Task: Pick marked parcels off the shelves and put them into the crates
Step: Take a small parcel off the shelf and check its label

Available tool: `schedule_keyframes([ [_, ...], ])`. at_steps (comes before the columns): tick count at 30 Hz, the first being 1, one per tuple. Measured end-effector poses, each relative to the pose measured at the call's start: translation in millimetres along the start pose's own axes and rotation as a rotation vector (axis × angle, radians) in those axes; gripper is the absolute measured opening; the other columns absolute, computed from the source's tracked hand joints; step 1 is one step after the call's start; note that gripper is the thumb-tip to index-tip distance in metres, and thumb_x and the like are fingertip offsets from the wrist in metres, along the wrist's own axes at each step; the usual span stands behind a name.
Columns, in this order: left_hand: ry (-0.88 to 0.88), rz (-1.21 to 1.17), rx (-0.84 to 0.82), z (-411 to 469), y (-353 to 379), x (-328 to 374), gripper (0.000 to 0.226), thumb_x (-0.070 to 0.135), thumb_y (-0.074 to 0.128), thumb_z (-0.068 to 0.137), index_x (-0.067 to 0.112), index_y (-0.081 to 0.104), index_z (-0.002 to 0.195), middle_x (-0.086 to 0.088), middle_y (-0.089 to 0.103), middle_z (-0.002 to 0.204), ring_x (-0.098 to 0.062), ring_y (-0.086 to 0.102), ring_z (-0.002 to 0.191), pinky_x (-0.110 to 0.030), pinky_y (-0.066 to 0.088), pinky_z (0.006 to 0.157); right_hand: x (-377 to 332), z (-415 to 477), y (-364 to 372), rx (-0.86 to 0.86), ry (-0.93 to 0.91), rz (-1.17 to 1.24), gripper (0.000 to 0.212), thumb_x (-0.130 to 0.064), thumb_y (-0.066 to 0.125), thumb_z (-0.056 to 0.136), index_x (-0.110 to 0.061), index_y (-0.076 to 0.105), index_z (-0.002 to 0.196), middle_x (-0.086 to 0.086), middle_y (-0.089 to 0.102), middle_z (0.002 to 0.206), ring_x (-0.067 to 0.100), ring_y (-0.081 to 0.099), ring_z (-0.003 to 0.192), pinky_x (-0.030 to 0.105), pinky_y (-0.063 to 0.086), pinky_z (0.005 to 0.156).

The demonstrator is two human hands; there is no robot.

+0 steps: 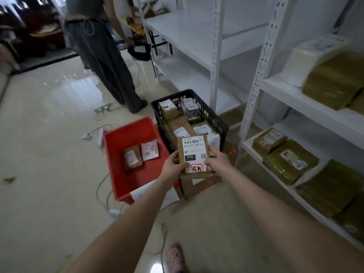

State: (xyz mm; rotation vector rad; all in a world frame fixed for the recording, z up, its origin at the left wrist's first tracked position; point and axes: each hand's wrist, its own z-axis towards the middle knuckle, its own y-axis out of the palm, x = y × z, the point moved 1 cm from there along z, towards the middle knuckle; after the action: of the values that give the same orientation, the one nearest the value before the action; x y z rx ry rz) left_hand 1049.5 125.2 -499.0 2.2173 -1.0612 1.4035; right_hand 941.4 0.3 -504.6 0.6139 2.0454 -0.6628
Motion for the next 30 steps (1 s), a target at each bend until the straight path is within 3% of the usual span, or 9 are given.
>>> schedule_keyframes([
  [3, -0.056, -0.061, 0.079, 37, -65, -8, 0.07, -0.003, 0.064, 0.083, 0.019, 0.037, 0.144, -0.009, 0.063, 0.121, -0.026, 0.068, 0.097, -0.03, 0.057, 0.065, -25, 39, 66, -0.103, 0.014, -0.034, 0.069, 0.001, 0.053, 0.089, -0.027, 0.033, 0.148, 0.004, 0.062, 0.123, 0.014, 0.065, 0.089, 0.025, 0.052, 0.062],
  [10, -0.117, -0.027, 0.167, 116, -184, -33, 0.064, -0.006, 0.058, 0.087, 0.018, 0.038, 0.143, -0.008, 0.061, 0.126, -0.025, 0.065, 0.102, -0.023, 0.055, 0.062, -47, 125, 198, -0.22, 0.038, -0.143, 0.073, 0.004, 0.053, 0.088, -0.024, 0.029, 0.15, 0.007, 0.058, 0.134, 0.01, 0.06, 0.085, 0.022, 0.053, 0.064],
  [14, -0.203, -0.005, 0.176, 165, -210, -61, 0.059, -0.008, 0.054, 0.088, 0.017, 0.042, 0.139, -0.003, 0.063, 0.109, -0.022, 0.065, 0.095, -0.017, 0.053, 0.055, -34, 174, 243, -0.208, 0.078, -0.238, 0.071, 0.005, 0.052, 0.087, -0.024, 0.033, 0.148, 0.005, 0.059, 0.133, 0.014, 0.06, 0.092, 0.026, 0.054, 0.071],
  [18, -0.298, -0.004, 0.184, 220, -221, -92, 0.054, -0.008, 0.052, 0.089, 0.02, 0.045, 0.135, -0.002, 0.062, 0.111, -0.025, 0.065, 0.099, -0.014, 0.051, 0.056, -7, 234, 283, -0.187, 0.111, -0.388, 0.065, 0.0, 0.049, 0.084, -0.026, 0.042, 0.143, 0.006, 0.062, 0.129, 0.025, 0.063, 0.107, 0.034, 0.053, 0.085],
  [21, -0.374, 0.009, 0.226, 270, -228, -126, 0.053, -0.007, 0.052, 0.089, 0.016, 0.043, 0.136, -0.004, 0.06, 0.116, -0.031, 0.061, 0.112, -0.022, 0.049, 0.068, 24, 284, 312, -0.189, 0.166, -0.455, 0.062, -0.006, 0.051, 0.084, -0.027, 0.042, 0.141, 0.007, 0.06, 0.129, 0.027, 0.056, 0.117, 0.033, 0.047, 0.095],
  [25, -0.481, 0.026, 0.279, 338, -231, -179, 0.048, -0.004, 0.056, 0.085, 0.003, 0.046, 0.132, -0.013, 0.06, 0.127, -0.035, 0.058, 0.115, -0.043, 0.048, 0.092, 65, 344, 339, -0.253, 0.223, -0.502, 0.06, -0.011, 0.06, 0.082, -0.031, 0.044, 0.136, 0.002, 0.062, 0.125, 0.025, 0.058, 0.114, 0.027, 0.045, 0.086],
  [30, -0.523, -0.031, 0.248, 407, -217, -237, 0.05, -0.007, 0.054, 0.082, 0.002, 0.048, 0.131, -0.015, 0.061, 0.125, -0.034, 0.06, 0.113, -0.044, 0.048, 0.092, 109, 400, 359, -0.27, 0.289, -0.602, 0.071, -0.016, 0.064, 0.086, -0.021, 0.032, 0.149, 0.011, 0.047, 0.137, 0.027, 0.049, 0.125, 0.027, 0.037, 0.098],
])
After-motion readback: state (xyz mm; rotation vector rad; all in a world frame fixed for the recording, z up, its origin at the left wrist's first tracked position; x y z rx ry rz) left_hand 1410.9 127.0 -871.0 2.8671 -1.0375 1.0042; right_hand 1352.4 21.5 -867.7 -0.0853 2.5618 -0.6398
